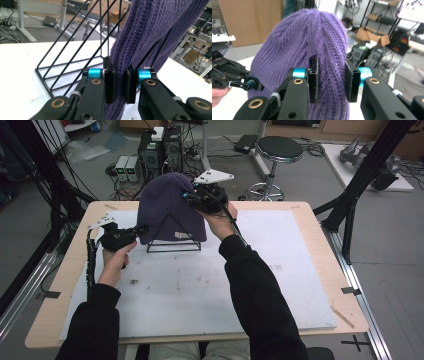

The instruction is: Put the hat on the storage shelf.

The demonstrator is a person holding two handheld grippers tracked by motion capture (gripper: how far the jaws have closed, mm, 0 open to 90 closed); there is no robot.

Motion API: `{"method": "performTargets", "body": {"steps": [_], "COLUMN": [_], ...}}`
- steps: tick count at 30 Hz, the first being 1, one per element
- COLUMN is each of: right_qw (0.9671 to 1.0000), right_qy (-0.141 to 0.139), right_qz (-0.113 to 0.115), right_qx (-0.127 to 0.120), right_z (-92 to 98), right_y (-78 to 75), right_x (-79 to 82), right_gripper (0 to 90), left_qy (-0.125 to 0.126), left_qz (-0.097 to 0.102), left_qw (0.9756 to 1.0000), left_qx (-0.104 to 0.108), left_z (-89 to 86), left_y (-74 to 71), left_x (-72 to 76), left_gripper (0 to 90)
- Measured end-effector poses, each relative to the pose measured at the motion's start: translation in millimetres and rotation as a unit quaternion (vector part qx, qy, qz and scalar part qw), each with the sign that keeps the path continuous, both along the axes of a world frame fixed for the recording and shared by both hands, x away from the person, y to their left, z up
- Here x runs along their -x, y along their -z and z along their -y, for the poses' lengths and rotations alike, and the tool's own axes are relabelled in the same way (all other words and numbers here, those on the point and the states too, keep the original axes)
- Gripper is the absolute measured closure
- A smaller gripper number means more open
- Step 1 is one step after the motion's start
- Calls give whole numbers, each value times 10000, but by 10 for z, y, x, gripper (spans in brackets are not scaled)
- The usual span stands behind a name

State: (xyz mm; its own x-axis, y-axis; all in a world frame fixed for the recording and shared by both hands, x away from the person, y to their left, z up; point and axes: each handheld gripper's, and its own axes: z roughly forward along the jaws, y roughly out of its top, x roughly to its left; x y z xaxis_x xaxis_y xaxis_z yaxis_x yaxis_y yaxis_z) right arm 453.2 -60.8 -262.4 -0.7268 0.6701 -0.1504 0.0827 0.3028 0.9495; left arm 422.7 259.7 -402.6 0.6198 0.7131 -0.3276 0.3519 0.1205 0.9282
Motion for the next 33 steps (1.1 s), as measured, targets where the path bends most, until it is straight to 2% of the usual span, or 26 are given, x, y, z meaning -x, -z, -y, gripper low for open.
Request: {"method": "performTargets", "body": {"steps": [2,4,7,9,13,16,18,27,33], "right_qw": [9999,9999,9999,9997,9995,9988,9983,9982,9978], "right_qy": [12,20,56,68,48,17,21,28,-15], "right_qz": [-91,-65,-139,-244,-289,-457,-549,-556,-636], "right_qx": [-65,-107,-69,-21,95,171,194,210,162], "right_z": [18,23,34,33,-6,-31,-46,-77,-63], "right_y": [29,66,134,170,225,273,303,348,346], "right_x": [-10,-7,-27,-38,-48,-79,-92,-98,-105], "right_gripper": [707,707,706,706,699,692,692,684,666], "left_qy": [17,15,8,-8,-24,-61,-77,-72,-77], "left_qz": [-27,-74,-210,-384,-573,-697,-696,-719,-724], "left_qw": [10000,10000,9997,9992,9983,9975,9975,9974,9973], "left_qx": [-10,-43,-111,-126,-135,-103,-57,11,-32], "left_z": [6,9,16,21,23,-6,-28,-44,-39], "left_y": [15,30,70,111,178,245,280,327,333], "left_x": [0,-7,-22,-42,-58,-54,-45,-42,-42], "left_gripper": [823,823,822,819,818,815,812,807,771]}}
